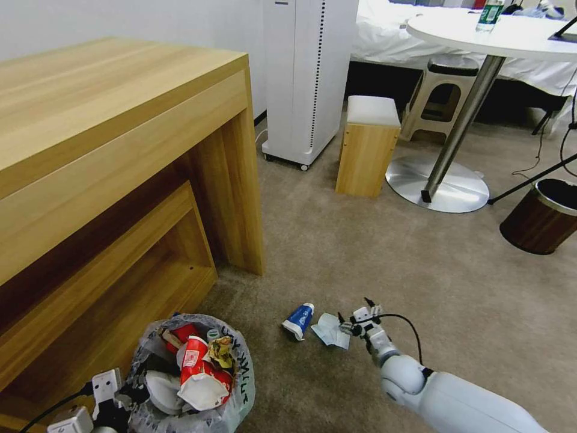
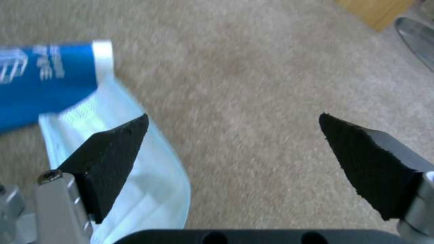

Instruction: Pick up the trash bin and place the garbage on the floor into it.

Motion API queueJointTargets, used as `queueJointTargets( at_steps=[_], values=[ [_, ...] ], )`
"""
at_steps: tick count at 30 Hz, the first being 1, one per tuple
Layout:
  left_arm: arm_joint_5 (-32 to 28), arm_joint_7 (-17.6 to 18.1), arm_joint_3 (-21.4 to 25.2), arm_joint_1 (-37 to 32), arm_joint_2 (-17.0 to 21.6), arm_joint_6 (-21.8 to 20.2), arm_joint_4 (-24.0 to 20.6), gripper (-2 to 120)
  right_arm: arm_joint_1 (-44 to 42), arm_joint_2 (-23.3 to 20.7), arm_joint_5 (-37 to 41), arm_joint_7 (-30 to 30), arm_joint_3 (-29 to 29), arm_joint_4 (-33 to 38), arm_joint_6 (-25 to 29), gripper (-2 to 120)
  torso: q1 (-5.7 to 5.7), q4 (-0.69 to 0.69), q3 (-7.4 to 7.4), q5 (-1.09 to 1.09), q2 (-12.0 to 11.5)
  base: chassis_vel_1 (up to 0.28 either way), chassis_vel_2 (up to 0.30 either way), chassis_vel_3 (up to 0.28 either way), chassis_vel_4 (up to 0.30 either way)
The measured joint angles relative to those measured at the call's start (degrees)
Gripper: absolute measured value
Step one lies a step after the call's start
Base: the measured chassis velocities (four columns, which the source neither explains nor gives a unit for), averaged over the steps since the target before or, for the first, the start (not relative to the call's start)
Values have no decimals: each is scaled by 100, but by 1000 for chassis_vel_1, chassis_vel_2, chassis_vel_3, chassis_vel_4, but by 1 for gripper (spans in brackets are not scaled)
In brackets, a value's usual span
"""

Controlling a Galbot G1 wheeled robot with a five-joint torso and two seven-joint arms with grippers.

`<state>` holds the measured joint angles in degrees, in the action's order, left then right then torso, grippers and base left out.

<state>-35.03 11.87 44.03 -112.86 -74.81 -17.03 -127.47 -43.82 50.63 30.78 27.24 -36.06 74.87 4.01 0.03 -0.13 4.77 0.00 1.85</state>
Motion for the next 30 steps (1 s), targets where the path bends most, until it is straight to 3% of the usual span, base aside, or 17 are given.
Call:
queueJointTargets(
  at_steps=[7,18,25,27,30],
  values=[
    [4,3,-26,26,-64,3,36,0,198,123,-204,-116,-322,-555,312,96,0,0,0,-1,0,0,0,0,0],
    [37,2,-108,15,-215,16,17,0,412,512,-383,-261,-692,-1352,626,86,0,0,0,0,0,0,0,0,0],
    [68,-11,-137,19,-268,30,31,0,385,532,-460,-286,-739,-1231,673,86,0,1,0,0,0,0,0,0,0],
    [70,-11,-139,20,-270,34,31,0,372,553,-523,-286,-763,-1292,695,83,0,1,0,0,0,0,0,0,0],
    [69,-14,-140,12,-268,42,24,0,320,653,-667,-285,-780,-1465,780,68,0,0,0,0,0,0,0,0,0]
  ],
)
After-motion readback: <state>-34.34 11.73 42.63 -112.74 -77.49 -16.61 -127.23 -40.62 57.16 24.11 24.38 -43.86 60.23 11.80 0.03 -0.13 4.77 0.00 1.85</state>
